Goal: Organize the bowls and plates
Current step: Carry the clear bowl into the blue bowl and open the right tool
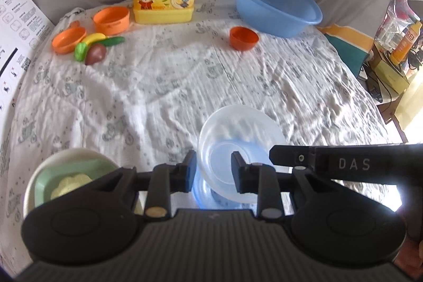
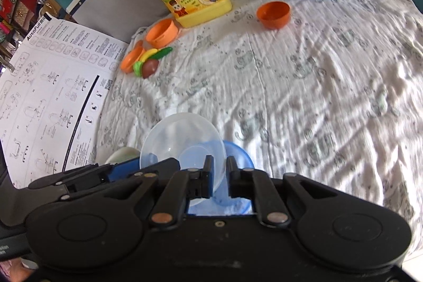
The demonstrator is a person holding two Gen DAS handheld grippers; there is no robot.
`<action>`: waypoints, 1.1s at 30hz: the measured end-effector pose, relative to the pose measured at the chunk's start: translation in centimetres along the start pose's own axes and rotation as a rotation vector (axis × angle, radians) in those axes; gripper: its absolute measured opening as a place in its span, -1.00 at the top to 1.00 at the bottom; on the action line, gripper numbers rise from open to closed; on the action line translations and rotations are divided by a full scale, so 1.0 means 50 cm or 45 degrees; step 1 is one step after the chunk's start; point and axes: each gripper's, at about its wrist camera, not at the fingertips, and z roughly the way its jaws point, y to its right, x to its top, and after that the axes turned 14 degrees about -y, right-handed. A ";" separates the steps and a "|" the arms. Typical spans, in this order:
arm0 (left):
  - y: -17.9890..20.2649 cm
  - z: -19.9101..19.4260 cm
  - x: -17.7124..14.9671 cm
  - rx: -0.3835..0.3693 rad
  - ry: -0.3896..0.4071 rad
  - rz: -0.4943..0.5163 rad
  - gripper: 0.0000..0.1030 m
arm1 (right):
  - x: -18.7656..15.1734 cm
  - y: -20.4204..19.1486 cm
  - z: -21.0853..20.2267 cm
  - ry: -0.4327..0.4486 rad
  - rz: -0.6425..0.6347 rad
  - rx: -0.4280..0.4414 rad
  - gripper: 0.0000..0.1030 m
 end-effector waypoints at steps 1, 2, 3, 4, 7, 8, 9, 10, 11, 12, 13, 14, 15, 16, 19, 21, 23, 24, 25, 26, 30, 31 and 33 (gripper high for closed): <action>0.001 0.002 -0.003 -0.003 -0.004 -0.001 0.46 | -0.003 0.002 0.001 -0.003 0.002 0.001 0.78; 0.002 0.003 -0.006 -0.006 -0.009 -0.002 0.46 | -0.008 0.004 0.001 -0.007 0.004 0.002 0.77; 0.004 0.006 -0.007 -0.008 -0.014 -0.002 0.45 | -0.011 0.006 0.002 -0.009 0.005 0.002 0.77; 0.005 0.008 -0.009 -0.010 -0.019 -0.002 0.45 | -0.015 0.007 0.002 -0.011 0.006 0.001 0.77; 0.008 0.014 -0.014 -0.011 -0.032 0.004 0.45 | -0.019 0.010 0.001 -0.014 0.008 -0.005 0.77; 0.008 0.016 -0.015 -0.011 -0.035 0.007 0.45 | -0.020 0.011 0.001 -0.015 0.010 -0.006 0.76; 0.009 0.017 -0.015 -0.011 -0.037 0.010 0.45 | -0.019 0.012 0.002 -0.015 0.014 -0.007 0.76; 0.011 0.018 -0.016 -0.011 -0.039 0.012 0.45 | -0.019 0.013 0.002 -0.016 0.016 -0.009 0.76; 0.011 0.020 -0.017 -0.010 -0.041 0.014 0.45 | -0.019 0.013 0.003 -0.017 0.017 -0.009 0.76; 0.012 0.022 -0.018 -0.007 -0.043 0.018 0.45 | -0.020 0.013 0.003 -0.018 0.016 -0.010 0.76; 0.013 0.024 -0.019 -0.004 -0.047 0.022 0.45 | -0.021 0.013 0.003 -0.019 0.016 -0.012 0.76; 0.014 0.026 -0.020 -0.003 -0.052 0.024 0.45 | -0.022 0.013 0.004 -0.021 0.013 -0.015 0.76; 0.014 0.028 -0.020 -0.004 -0.057 0.025 0.45 | -0.024 0.011 0.006 -0.022 0.014 -0.019 0.75; 0.014 0.031 -0.021 -0.005 -0.063 0.027 0.44 | -0.025 0.011 0.007 -0.024 0.013 -0.024 0.75; 0.015 0.039 -0.022 -0.005 -0.078 0.031 0.44 | -0.027 0.013 0.012 -0.033 0.015 -0.029 0.73; 0.016 0.042 -0.023 -0.005 -0.083 0.035 0.44 | -0.026 0.016 0.015 -0.040 0.019 -0.031 0.72; 0.017 0.045 -0.022 -0.002 -0.087 0.039 0.44 | -0.025 0.018 0.017 -0.044 0.023 -0.030 0.72; 0.017 0.047 -0.022 -0.002 -0.090 0.041 0.43 | -0.025 0.018 0.018 -0.046 0.025 -0.030 0.71; 0.017 0.048 -0.021 -0.002 -0.093 0.041 0.42 | -0.025 0.018 0.018 -0.048 0.025 -0.029 0.71; 0.017 0.050 -0.021 -0.002 -0.095 0.041 0.41 | -0.024 0.019 0.020 -0.050 0.025 -0.028 0.70; 0.017 0.054 -0.021 -0.007 -0.103 0.042 0.40 | -0.023 0.021 0.023 -0.060 0.028 -0.023 0.62; 0.017 0.054 -0.021 -0.010 -0.102 0.043 0.35 | -0.024 0.020 0.024 -0.061 0.030 -0.022 0.59; 0.018 0.050 -0.022 -0.020 -0.091 0.046 0.13 | -0.024 0.018 0.020 -0.049 0.024 -0.026 0.40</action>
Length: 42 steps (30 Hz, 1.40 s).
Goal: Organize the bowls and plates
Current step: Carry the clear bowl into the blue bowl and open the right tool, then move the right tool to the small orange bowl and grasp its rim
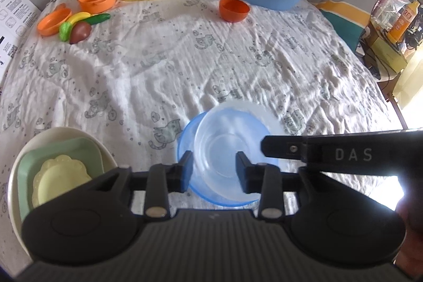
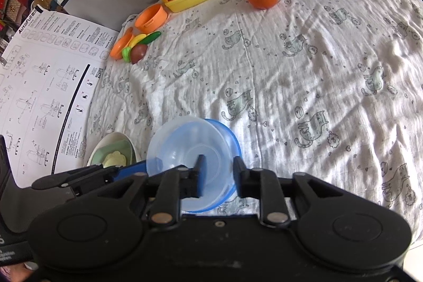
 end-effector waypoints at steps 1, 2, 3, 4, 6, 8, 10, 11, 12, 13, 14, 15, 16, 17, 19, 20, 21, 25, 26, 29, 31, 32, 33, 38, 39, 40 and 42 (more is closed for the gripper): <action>0.000 -0.006 -0.001 -0.001 0.018 -0.003 -0.14 | 0.000 -0.001 -0.003 0.010 -0.008 -0.007 0.33; 0.001 -0.013 -0.002 0.009 0.040 -0.003 -0.24 | 0.000 -0.004 -0.008 0.030 -0.016 -0.017 0.17; 0.001 -0.021 -0.003 0.033 0.066 -0.006 -0.38 | 0.000 -0.007 -0.014 0.049 -0.020 -0.033 -0.08; 0.001 -0.030 -0.005 0.060 0.097 -0.007 -0.52 | 0.000 -0.007 -0.020 0.071 -0.023 -0.051 -0.22; -0.004 -0.045 -0.009 0.094 0.142 -0.021 -0.82 | 0.001 -0.006 -0.030 0.114 -0.023 -0.080 -0.71; -0.015 -0.055 -0.012 0.103 0.171 -0.047 -1.00 | 0.003 -0.002 -0.036 0.135 -0.013 -0.097 -1.00; -0.032 -0.057 -0.015 0.090 0.171 -0.085 -1.00 | 0.004 0.002 -0.038 0.145 -0.004 -0.125 -1.00; -0.040 -0.055 -0.014 0.085 0.160 -0.108 -1.00 | 0.004 0.003 -0.037 0.145 -0.005 -0.141 -1.00; -0.049 -0.050 -0.013 0.082 0.143 -0.129 -1.00 | 0.004 0.006 -0.035 0.142 -0.004 -0.154 -1.00; -0.056 -0.047 -0.013 0.082 0.131 -0.146 -1.00 | 0.003 0.008 -0.034 0.139 0.002 -0.160 -1.00; -0.062 -0.043 -0.016 0.080 0.124 -0.160 -1.00 | 0.003 0.011 -0.033 0.136 0.008 -0.161 -1.00; -0.068 -0.040 -0.016 0.076 0.117 -0.173 -1.00 | 0.002 0.013 -0.031 0.134 0.011 -0.161 -1.00; -0.071 -0.038 -0.016 0.073 0.113 -0.180 -1.00 | 0.001 0.014 -0.030 0.134 0.014 -0.164 -1.00; -0.074 -0.036 -0.015 0.071 0.110 -0.185 -1.00 | 0.001 0.015 -0.030 0.134 0.019 -0.170 -1.00; -0.075 -0.032 -0.014 0.073 0.109 -0.186 -1.00 | 0.000 0.017 -0.029 0.135 0.025 -0.178 -1.00; -0.075 -0.031 -0.014 0.072 0.110 -0.185 -1.00 | 0.000 0.018 -0.029 0.137 0.027 -0.183 -1.00; -0.076 -0.031 -0.012 0.070 0.110 -0.183 -1.00 | 0.001 0.019 -0.029 0.139 0.029 -0.185 -1.00; -0.075 -0.029 0.002 0.070 0.111 -0.170 -1.00 | 0.008 0.026 -0.029 0.147 0.051 -0.192 -1.00; -0.074 -0.030 0.006 0.072 0.112 -0.168 -1.00 | 0.010 0.030 -0.029 0.148 0.060 -0.194 -1.00; -0.075 -0.030 0.027 0.066 0.116 -0.157 -1.00 | 0.021 0.044 -0.030 0.153 0.094 -0.195 -1.00; -0.075 -0.028 0.042 0.066 0.115 -0.145 -1.00 | 0.028 0.053 -0.030 0.154 0.114 -0.198 -1.00; -0.074 -0.026 0.051 0.070 0.114 -0.139 -1.00 | 0.033 0.058 -0.029 0.155 0.124 -0.198 -1.00; -0.073 -0.025 0.061 0.076 0.113 -0.131 -1.00 | 0.038 0.062 -0.030 0.158 0.132 -0.198 -1.00; -0.060 -0.018 0.114 0.095 0.120 -0.080 -1.00 | 0.074 0.086 -0.031 0.182 0.176 -0.201 -1.00; -0.057 -0.017 0.128 0.099 0.125 -0.067 -1.00 | 0.083 0.091 -0.031 0.187 0.186 -0.202 -1.00; -0.054 -0.015 0.140 0.102 0.128 -0.058 -1.00 | 0.091 0.096 -0.032 0.192 0.195 -0.201 -1.00; -0.050 -0.011 0.170 0.109 0.136 -0.039 -1.00 | 0.111 0.107 -0.033 0.203 0.214 -0.197 -1.00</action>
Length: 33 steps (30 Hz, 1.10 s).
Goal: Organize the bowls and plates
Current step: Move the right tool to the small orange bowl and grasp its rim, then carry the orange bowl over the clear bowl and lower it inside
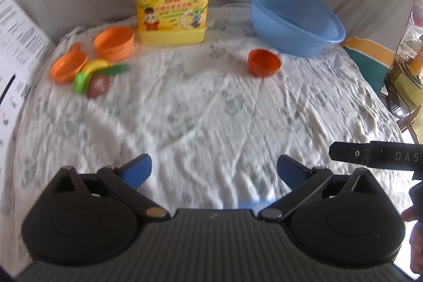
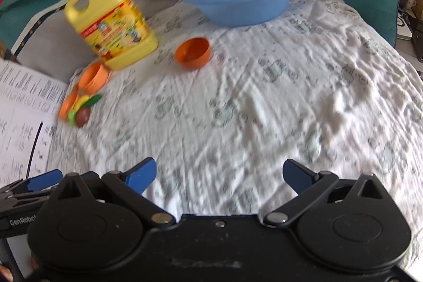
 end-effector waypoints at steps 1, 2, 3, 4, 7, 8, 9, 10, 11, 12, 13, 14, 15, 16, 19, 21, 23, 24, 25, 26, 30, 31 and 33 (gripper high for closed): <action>0.003 0.005 0.016 0.001 0.001 0.008 -1.00 | 0.013 0.003 0.002 0.006 0.010 0.001 -1.00; 0.006 0.010 0.033 0.001 0.000 0.016 -1.00 | 0.026 0.007 0.004 0.011 0.018 0.001 -1.00; 0.009 0.014 0.048 0.002 0.001 0.023 -1.00 | 0.041 0.011 0.005 0.020 0.028 0.001 -1.00; 0.013 0.019 0.063 0.002 0.002 0.029 -1.00 | 0.055 0.014 0.007 0.029 0.039 0.003 -1.00; 0.022 0.039 0.115 -0.006 -0.002 0.042 -1.00 | 0.104 0.026 0.015 0.048 0.079 0.013 -1.00; 0.027 0.049 0.135 -0.010 -0.006 0.044 -1.00 | 0.119 0.030 0.019 0.051 0.091 0.019 -1.00; 0.031 0.058 0.152 -0.011 -0.007 0.048 -1.00 | 0.133 0.033 0.024 0.054 0.104 0.027 -1.00; 0.036 0.067 0.168 -0.008 -0.005 0.054 -1.00 | 0.149 0.037 0.029 0.056 0.115 0.035 -1.00; 0.041 0.077 0.183 -0.003 -0.002 0.061 -1.00 | 0.167 0.041 0.036 0.058 0.128 0.045 -1.00; 0.045 0.088 0.199 0.000 -0.003 0.067 -1.00 | 0.184 0.046 0.042 0.058 0.138 0.051 -1.00; 0.048 0.099 0.214 0.000 -0.005 0.070 -1.00 | 0.201 0.049 0.049 0.057 0.150 0.058 -1.00; 0.050 0.109 0.226 -0.004 -0.007 0.069 -1.00 | 0.218 0.053 0.056 0.057 0.162 0.067 -1.00; 0.053 0.121 0.241 -0.009 -0.009 0.067 -1.00 | 0.234 0.057 0.063 0.059 0.170 0.076 -0.98; 0.055 0.132 0.253 -0.014 -0.011 0.065 -1.00 | 0.251 0.060 0.072 0.058 0.179 0.086 -0.94; 0.062 0.168 0.288 -0.026 -0.026 0.055 -0.96 | 0.296 0.067 0.104 0.039 0.197 0.106 -0.71; 0.067 0.191 0.307 -0.042 -0.037 0.049 -0.88 | 0.317 0.067 0.126 0.022 0.203 0.117 -0.54; 0.073 0.212 0.321 -0.048 -0.043 0.052 -0.81 | 0.338 0.067 0.147 0.005 0.200 0.139 -0.37; 0.077 0.223 0.327 -0.044 -0.047 0.058 -0.75 | 0.346 0.064 0.157 0.000 0.195 0.148 -0.26; 0.080 0.233 0.332 -0.042 -0.054 0.064 -0.65 | 0.351 0.062 0.165 -0.002 0.190 0.157 -0.21; 0.083 0.245 0.337 -0.043 -0.068 0.071 -0.60 | 0.356 0.059 0.173 -0.007 0.185 0.171 -0.10; 0.090 0.273 0.348 -0.056 -0.086 0.075 -0.33 | 0.374 0.048 0.205 -0.025 0.180 0.214 0.30; 0.090 0.278 0.349 -0.063 -0.088 0.072 -0.26 | 0.378 0.045 0.214 -0.030 0.176 0.218 0.35; 0.092 0.290 0.352 -0.079 -0.103 0.068 -0.12 | 0.381 0.039 0.227 -0.040 0.166 0.233 0.50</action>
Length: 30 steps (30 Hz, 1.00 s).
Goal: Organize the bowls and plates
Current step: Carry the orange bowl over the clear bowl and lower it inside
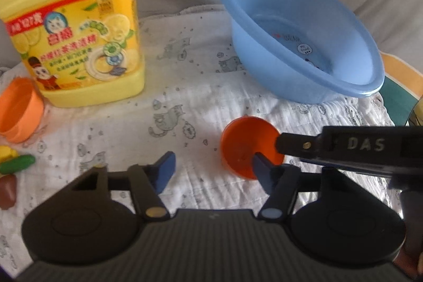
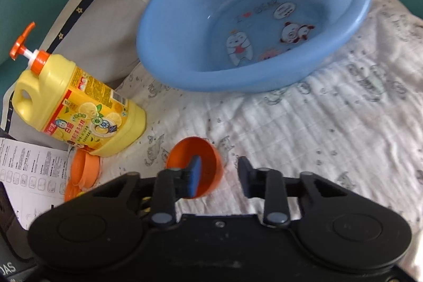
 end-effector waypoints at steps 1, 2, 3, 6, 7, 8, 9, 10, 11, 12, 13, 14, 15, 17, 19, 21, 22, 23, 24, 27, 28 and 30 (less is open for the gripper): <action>0.001 0.006 0.002 -0.005 -0.007 0.000 -0.01 | 0.002 -0.002 0.009 -0.007 -0.004 0.008 0.55; 0.002 0.011 0.003 -0.010 -0.014 0.003 0.06 | 0.002 -0.004 0.016 -0.012 -0.007 0.012 0.67; 0.003 0.016 0.004 -0.013 -0.021 0.007 0.25 | 0.002 -0.005 0.022 -0.016 -0.010 0.013 0.72; 0.005 0.026 0.006 -0.031 -0.036 0.008 0.67 | -0.001 -0.009 0.035 -0.016 -0.019 0.015 0.84; 0.007 0.028 0.005 -0.028 -0.038 0.008 0.68 | -0.003 -0.011 0.040 -0.015 -0.021 0.012 0.84; 0.009 0.029 0.004 -0.023 -0.035 0.012 0.69 | -0.005 -0.012 0.043 -0.012 -0.023 0.009 0.84; 0.009 0.028 0.002 -0.022 -0.034 0.015 0.70 | -0.008 -0.012 0.044 -0.012 -0.020 0.008 0.84; 0.009 0.027 0.001 -0.024 -0.036 0.015 0.71 | -0.011 -0.011 0.041 -0.014 -0.018 0.011 0.84; 0.008 0.025 0.000 -0.029 -0.039 0.010 0.71 | -0.014 -0.012 0.040 -0.016 -0.019 0.012 0.84; 0.008 0.023 -0.001 -0.033 -0.042 0.007 0.71 | -0.018 -0.013 0.040 -0.019 -0.021 0.008 0.84; 0.008 0.019 -0.002 -0.033 -0.042 0.005 0.71 | -0.021 -0.014 0.037 -0.021 -0.023 0.005 0.84; 0.009 0.014 -0.005 -0.028 -0.041 0.009 0.71 | -0.026 -0.017 0.035 -0.023 -0.027 0.002 0.84; 0.011 0.008 -0.009 -0.023 -0.039 0.014 0.71 | -0.032 -0.020 0.032 -0.022 -0.031 0.001 0.84; 0.011 -0.004 -0.018 -0.021 -0.035 0.016 0.71 | -0.043 -0.028 0.024 -0.023 -0.044 -0.003 0.84; 0.010 -0.019 -0.028 -0.023 -0.034 0.007 0.71 | -0.055 -0.038 0.017 -0.023 -0.057 -0.002 0.84; 0.007 -0.034 -0.042 -0.023 -0.033 0.002 0.71 | -0.072 -0.048 0.007 -0.025 -0.069 0.001 0.84; 0.006 -0.043 -0.051 -0.022 -0.031 0.001 0.71 | -0.080 -0.052 0.001 -0.025 -0.076 0.003 0.84; 0.004 -0.053 -0.060 -0.022 -0.029 0.002 0.71 | -0.089 -0.057 -0.005 -0.025 -0.084 0.005 0.84; 0.002 -0.065 -0.071 -0.020 -0.027 0.005 0.71 | -0.097 -0.059 -0.012 -0.024 -0.093 0.006 0.84; -0.002 -0.096 -0.104 -0.013 -0.019 0.008 0.71 | -0.129 -0.072 -0.028 -0.029 -0.108 0.017 0.84; -0.004 -0.107 -0.117 -0.013 -0.017 0.007 0.71 | -0.142 -0.077 -0.035 -0.032 -0.114 0.019 0.84; -0.008 -0.127 -0.143 -0.014 -0.015 0.005 0.71 | -0.167 -0.084 -0.047 -0.037 -0.129 0.022 0.84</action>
